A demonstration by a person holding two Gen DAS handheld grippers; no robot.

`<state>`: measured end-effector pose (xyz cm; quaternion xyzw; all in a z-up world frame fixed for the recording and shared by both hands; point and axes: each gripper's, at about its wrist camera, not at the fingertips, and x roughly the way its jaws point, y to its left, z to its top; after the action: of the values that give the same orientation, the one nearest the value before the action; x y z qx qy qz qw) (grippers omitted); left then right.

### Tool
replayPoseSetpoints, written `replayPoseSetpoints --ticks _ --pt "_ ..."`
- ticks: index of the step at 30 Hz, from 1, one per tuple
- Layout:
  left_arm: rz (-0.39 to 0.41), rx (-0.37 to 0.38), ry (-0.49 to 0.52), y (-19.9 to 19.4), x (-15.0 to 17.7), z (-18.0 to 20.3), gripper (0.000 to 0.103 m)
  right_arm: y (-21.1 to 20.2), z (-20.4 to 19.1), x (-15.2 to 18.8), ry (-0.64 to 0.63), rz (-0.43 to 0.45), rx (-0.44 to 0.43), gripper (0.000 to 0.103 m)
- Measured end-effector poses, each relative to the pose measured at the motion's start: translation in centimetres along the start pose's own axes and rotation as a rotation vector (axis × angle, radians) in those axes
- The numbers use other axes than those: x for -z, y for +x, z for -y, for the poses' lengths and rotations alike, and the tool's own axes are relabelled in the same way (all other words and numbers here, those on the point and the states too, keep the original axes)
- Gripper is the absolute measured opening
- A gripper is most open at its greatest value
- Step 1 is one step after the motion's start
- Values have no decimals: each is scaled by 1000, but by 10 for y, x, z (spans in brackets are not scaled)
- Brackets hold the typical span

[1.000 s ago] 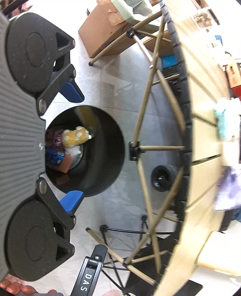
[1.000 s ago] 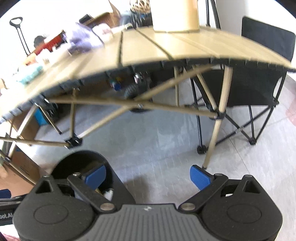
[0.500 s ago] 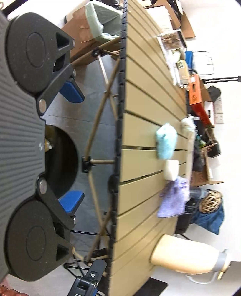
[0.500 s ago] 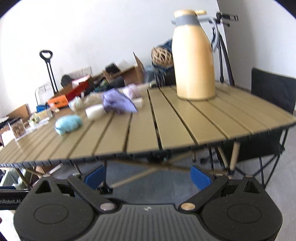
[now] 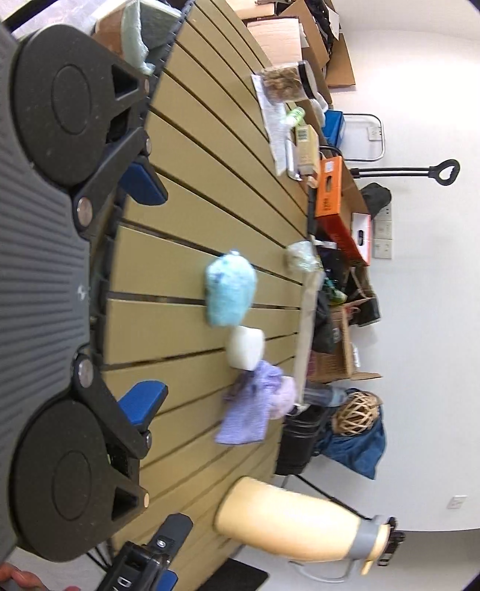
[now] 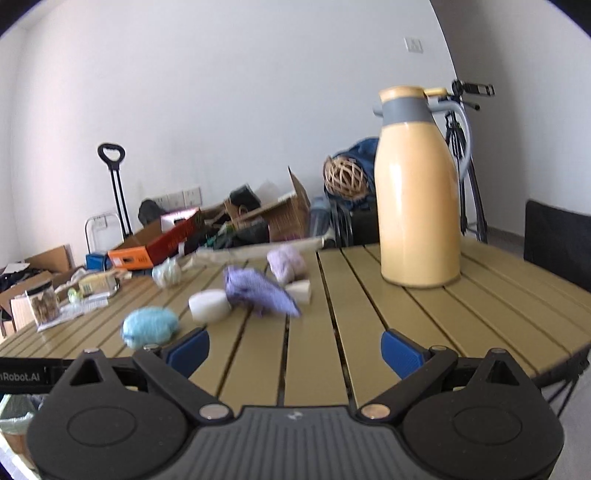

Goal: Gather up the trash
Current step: 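Raise both tools back up toward the items on the table, then close the left gripper on the light-blue plush toy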

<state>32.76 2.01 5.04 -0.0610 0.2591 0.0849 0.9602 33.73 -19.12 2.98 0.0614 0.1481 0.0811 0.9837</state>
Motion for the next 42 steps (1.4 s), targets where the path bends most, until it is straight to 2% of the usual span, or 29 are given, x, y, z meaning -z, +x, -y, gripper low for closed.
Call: replayPoseSetpoints --ticks 6,11,20,23,29,36,38,42 --pt "28 -11 -29 21 -16 -1 103 22 -9 -17 -22 59 11 101" --pt "10 -24 -52 52 -31 -4 103 47 -13 -28 4 69 12 103" --pt "-47 -24 -88 117 -46 -4 103 98 -20 -37 33 38 15 103" --pt "-80 -27 -67 137 -47 -1 103 114 -21 -40 32 14 18 103" --pt "-94 -23 -68 156 -48 1 103 135 -16 -34 60 -31 46 103" --pt "-114 -20 -69 173 -50 0 103 141 -13 -28 54 -53 57 103" --pt "-122 -11 -68 175 -51 1 99 141 -12 -27 54 -58 53 103" --pt "-135 -21 -56 178 -50 2 74 141 -13 -27 53 -58 48 103"
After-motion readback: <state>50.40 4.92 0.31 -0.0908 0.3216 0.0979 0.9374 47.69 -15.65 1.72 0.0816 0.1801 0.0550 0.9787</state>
